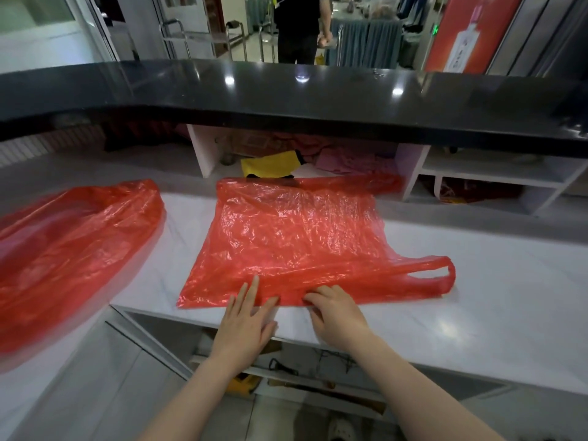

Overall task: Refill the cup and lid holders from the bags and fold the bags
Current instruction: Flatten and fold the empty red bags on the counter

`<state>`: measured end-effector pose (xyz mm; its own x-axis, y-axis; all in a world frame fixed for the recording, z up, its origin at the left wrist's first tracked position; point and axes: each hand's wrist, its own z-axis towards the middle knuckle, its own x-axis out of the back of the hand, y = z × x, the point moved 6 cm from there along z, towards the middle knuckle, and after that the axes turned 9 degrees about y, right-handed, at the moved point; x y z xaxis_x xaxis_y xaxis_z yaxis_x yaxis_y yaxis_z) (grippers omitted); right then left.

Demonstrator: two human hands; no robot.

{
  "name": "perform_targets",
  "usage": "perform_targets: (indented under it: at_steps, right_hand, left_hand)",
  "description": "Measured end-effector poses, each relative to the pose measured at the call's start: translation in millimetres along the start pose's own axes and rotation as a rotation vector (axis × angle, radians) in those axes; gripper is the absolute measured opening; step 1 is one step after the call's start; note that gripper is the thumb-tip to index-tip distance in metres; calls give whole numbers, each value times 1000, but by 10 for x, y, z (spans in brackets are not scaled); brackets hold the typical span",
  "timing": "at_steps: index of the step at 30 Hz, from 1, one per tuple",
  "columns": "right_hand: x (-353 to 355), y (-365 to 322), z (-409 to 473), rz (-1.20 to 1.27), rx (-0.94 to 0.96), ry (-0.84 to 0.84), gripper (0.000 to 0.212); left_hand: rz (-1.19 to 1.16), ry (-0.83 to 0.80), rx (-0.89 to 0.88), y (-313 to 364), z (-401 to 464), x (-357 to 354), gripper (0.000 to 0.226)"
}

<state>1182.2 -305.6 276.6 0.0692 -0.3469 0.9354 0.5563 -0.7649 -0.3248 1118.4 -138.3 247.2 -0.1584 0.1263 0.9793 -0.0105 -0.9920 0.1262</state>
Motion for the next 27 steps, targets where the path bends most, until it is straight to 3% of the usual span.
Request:
perform_targets:
  at_steps: [4,8,15,17,19,21,24,27]
  right_hand:
    - [-82,217,32,-67,-158,-80,52]
    - [57,754,11,-193,-357,-41,57]
    - [128,1048,-58,-204,-411,-13,68]
    - [205,1050,-77,-141,-432,58,58]
    - [367,1044,-131,3,-410,246,32]
    - [506,951,-210,-19,-279,433,10]
    - [544,724,-262,-153,-107,576,32]
    - [588,707,-164,-210,-212,577,46]
  left_hand:
    - [27,-56,51,-49,-12,-92,55]
    - [19,-79,64,-52,-23,-103,52]
    - [12,-75,38,11,-31,-79,49]
    - [1,-78,32,1,-35,-74,48]
    - [0,-83,33,-18,-31,-65,49]
    - [8,-84,33,-22,-26,-62,56]
    - [2,-78,43,0,-25,-69,70]
    - [4,-95,44,-3,-46,-66,73]
